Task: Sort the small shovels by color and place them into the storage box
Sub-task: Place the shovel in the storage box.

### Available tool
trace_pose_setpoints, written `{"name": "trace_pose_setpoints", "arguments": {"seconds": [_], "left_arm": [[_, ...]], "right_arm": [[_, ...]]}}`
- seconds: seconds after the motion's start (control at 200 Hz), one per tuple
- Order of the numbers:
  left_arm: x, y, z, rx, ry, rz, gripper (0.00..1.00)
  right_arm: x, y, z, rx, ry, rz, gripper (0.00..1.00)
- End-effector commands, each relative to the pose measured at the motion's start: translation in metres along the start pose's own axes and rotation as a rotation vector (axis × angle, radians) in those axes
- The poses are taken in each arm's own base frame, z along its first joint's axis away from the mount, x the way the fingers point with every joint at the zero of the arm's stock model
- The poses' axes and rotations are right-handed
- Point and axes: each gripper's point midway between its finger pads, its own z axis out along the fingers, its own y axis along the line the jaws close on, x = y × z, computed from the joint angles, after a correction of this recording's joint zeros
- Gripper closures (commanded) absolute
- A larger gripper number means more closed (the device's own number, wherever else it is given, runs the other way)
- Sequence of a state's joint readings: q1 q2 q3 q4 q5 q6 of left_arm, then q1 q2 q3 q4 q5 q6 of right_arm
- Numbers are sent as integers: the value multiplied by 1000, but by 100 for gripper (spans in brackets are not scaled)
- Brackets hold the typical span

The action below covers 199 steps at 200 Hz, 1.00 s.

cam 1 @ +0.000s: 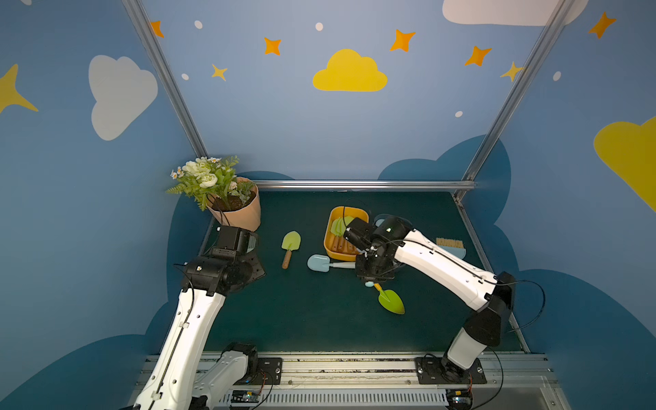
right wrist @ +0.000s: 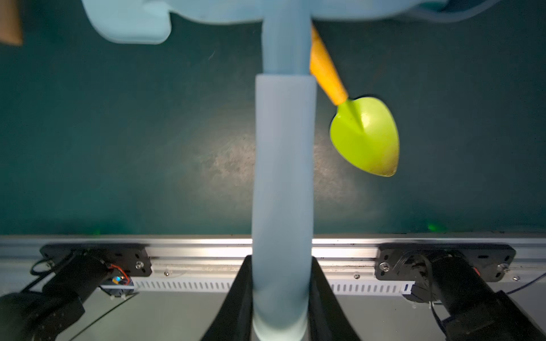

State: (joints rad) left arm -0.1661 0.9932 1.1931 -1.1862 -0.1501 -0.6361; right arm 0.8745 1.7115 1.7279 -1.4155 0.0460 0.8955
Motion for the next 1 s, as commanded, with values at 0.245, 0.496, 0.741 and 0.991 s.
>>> {"name": "trace_pose_setpoints", "arguments": {"seconds": [0.245,0.496,0.741,0.991], "left_arm": [[12,-26,19,27,47,64,54],[21,-34,27,50,71,87,54],[27,-40,32,59,84,108,54],[29,-45,36,63,91,123,54]], "right_arm": [[-55,-60,16,59,59,102,85],[-84,-80,40,69,102,166,86],[-105,-86,62,86,131,185,85],[-120,-84,78,90,153,191,85]]}}
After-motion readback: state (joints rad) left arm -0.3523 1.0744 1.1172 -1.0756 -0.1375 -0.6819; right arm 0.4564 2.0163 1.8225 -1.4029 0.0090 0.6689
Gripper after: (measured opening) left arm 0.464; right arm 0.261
